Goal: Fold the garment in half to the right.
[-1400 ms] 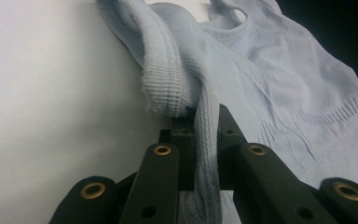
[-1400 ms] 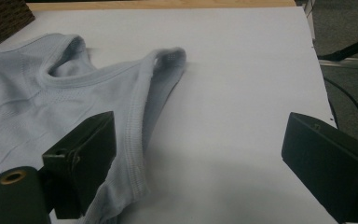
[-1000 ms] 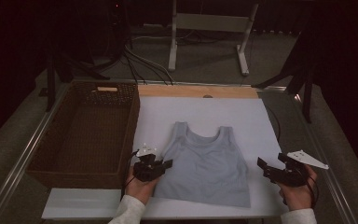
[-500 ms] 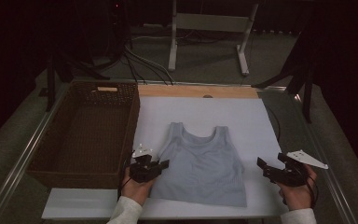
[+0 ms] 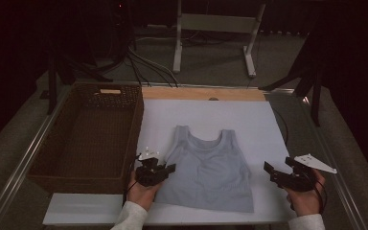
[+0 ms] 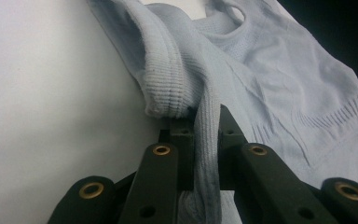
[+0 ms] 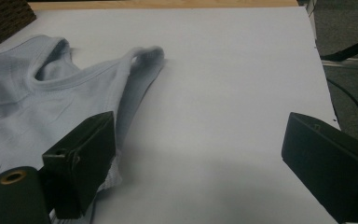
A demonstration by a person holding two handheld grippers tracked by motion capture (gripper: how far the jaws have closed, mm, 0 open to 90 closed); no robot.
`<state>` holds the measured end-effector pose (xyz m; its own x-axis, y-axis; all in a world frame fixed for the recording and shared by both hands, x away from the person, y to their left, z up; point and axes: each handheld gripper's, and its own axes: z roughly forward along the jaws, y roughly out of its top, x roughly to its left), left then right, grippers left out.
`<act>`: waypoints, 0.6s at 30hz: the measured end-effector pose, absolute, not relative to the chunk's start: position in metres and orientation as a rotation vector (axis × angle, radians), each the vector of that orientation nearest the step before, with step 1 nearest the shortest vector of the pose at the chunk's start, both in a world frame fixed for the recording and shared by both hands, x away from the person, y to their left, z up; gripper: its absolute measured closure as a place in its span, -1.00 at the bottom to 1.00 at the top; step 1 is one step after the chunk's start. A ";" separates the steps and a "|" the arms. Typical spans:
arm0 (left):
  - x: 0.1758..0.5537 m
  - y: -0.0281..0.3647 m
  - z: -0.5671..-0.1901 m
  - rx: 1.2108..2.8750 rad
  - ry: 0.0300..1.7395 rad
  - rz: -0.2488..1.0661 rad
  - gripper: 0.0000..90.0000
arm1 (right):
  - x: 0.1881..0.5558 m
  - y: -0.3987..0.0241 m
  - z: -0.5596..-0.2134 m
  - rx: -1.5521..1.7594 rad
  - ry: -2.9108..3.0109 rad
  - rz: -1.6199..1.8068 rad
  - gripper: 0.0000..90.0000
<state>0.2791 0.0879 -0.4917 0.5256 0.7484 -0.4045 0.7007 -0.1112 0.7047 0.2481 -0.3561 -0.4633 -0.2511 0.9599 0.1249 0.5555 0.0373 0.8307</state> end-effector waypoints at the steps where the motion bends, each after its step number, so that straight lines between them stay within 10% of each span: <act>1: 0.279 0.087 -0.491 1.840 1.198 0.062 0.84 | 0.248 -0.356 -0.463 1.527 1.846 1.117 -0.77; 18: 0.281 0.076 -0.480 1.854 1.152 0.041 0.80 | 0.248 -0.356 -0.463 1.525 1.847 1.118 -0.77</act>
